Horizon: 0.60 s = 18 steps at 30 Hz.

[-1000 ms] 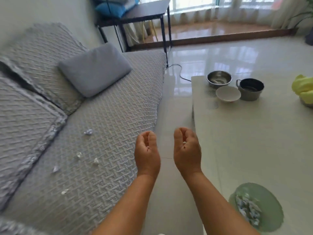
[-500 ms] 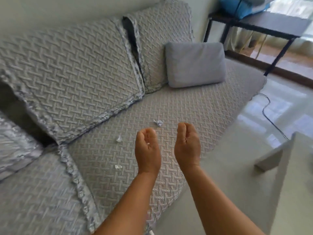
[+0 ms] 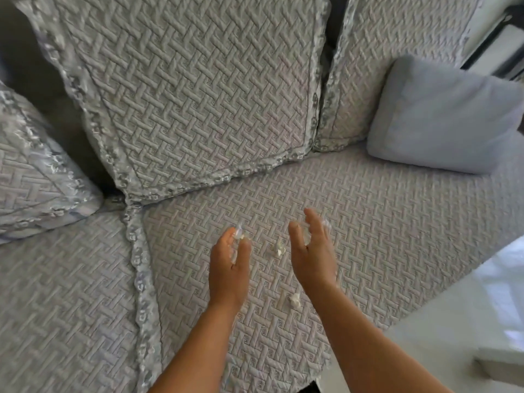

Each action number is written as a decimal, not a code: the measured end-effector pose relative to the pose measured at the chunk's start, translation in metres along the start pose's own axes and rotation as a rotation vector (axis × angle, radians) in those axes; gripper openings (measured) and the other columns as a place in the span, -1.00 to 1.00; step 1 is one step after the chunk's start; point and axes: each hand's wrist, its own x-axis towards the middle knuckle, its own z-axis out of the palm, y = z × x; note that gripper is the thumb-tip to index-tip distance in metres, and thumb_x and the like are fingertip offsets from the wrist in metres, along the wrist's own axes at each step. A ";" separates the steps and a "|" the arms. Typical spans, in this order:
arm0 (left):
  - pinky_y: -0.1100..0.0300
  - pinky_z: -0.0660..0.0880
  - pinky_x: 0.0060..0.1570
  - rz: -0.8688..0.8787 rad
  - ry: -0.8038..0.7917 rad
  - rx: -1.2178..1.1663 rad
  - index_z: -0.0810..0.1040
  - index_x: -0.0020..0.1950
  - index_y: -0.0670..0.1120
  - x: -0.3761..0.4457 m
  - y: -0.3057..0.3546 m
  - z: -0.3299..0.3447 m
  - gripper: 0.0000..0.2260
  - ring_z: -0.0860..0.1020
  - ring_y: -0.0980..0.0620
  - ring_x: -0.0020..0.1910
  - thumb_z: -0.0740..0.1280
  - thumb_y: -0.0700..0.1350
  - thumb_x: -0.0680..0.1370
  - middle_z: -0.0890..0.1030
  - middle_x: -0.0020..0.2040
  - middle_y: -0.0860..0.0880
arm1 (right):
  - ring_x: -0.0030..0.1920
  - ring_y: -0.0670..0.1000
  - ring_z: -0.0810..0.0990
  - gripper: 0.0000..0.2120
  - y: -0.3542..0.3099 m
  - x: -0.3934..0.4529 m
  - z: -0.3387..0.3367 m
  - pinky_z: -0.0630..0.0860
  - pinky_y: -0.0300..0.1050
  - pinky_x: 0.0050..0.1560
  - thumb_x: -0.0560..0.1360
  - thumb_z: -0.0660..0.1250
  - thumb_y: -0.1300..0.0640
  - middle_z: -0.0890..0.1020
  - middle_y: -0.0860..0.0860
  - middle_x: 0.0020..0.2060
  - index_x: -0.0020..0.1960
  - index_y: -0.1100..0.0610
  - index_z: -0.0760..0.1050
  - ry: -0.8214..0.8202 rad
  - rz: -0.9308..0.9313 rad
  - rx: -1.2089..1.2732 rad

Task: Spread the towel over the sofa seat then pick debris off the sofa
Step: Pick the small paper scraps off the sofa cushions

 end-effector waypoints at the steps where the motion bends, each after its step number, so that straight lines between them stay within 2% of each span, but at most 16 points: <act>1: 0.17 0.32 0.10 -0.020 -0.001 0.010 0.28 0.39 0.14 0.007 -0.002 0.004 -0.58 0.37 0.10 0.30 0.15 0.16 0.55 0.36 0.40 0.04 | 0.39 -0.04 0.31 -0.50 0.005 0.009 0.003 0.33 0.13 0.34 0.51 0.11 -0.24 0.34 -0.10 0.41 0.41 -0.17 0.16 -0.019 0.000 -0.014; 5: 0.09 0.33 0.25 -0.080 -0.044 0.111 0.28 0.40 0.17 0.039 -0.011 0.033 -0.59 0.32 0.08 0.39 0.15 0.17 0.55 0.31 0.46 0.07 | 0.41 -0.03 0.26 -0.50 0.037 0.057 0.010 0.28 0.05 0.33 0.51 0.13 -0.22 0.32 -0.09 0.41 0.41 -0.15 0.18 -0.100 0.010 -0.022; 9: 0.04 0.33 0.32 -0.065 -0.002 0.236 0.24 0.44 0.13 0.080 -0.033 0.072 -0.53 0.26 0.02 0.43 0.20 0.13 0.54 0.25 0.48 0.02 | 0.46 0.03 0.18 -0.50 0.085 0.112 0.019 0.20 0.19 0.42 0.50 0.16 -0.22 0.30 -0.06 0.43 0.41 -0.16 0.19 -0.156 0.016 -0.128; 11: -0.09 0.32 0.36 -0.103 0.023 0.330 0.22 0.44 0.13 0.102 -0.055 0.088 -0.53 0.21 -0.03 0.46 0.21 0.10 0.54 0.20 0.50 -0.01 | 0.47 0.05 0.13 -0.50 0.111 0.136 0.025 0.11 0.20 0.45 0.50 0.15 -0.23 0.27 -0.07 0.45 0.41 -0.18 0.19 -0.182 -0.003 -0.222; 14: -0.14 0.33 0.35 -0.150 0.080 0.482 0.24 0.42 0.17 0.130 -0.095 0.100 -0.56 0.20 -0.08 0.47 0.21 0.01 0.55 0.18 0.51 -0.01 | 0.51 0.03 -0.02 -0.53 0.151 0.164 0.038 -0.08 0.19 0.46 0.51 0.14 -0.22 0.15 -0.11 0.49 0.40 -0.24 0.19 -0.224 0.029 -0.362; 16: -0.11 0.33 0.36 -0.167 0.094 0.593 0.28 0.41 0.13 0.143 -0.117 0.105 -0.58 0.16 -0.09 0.48 0.21 -0.07 0.56 0.15 0.52 -0.01 | 0.51 -0.01 -0.11 -0.58 0.175 0.173 0.050 -0.14 0.20 0.46 0.53 0.14 -0.18 0.06 -0.15 0.51 0.38 -0.27 0.22 -0.242 0.079 -0.432; 18: -0.07 0.39 0.32 -0.159 0.120 0.672 0.42 0.30 0.08 0.151 -0.127 0.109 -0.68 0.16 -0.09 0.45 0.24 -0.12 0.56 0.21 0.49 -0.02 | 0.51 -0.02 -0.12 -0.65 0.192 0.177 0.061 -0.16 0.21 0.44 0.55 0.18 -0.06 0.06 -0.17 0.51 0.32 -0.27 0.32 -0.216 0.138 -0.423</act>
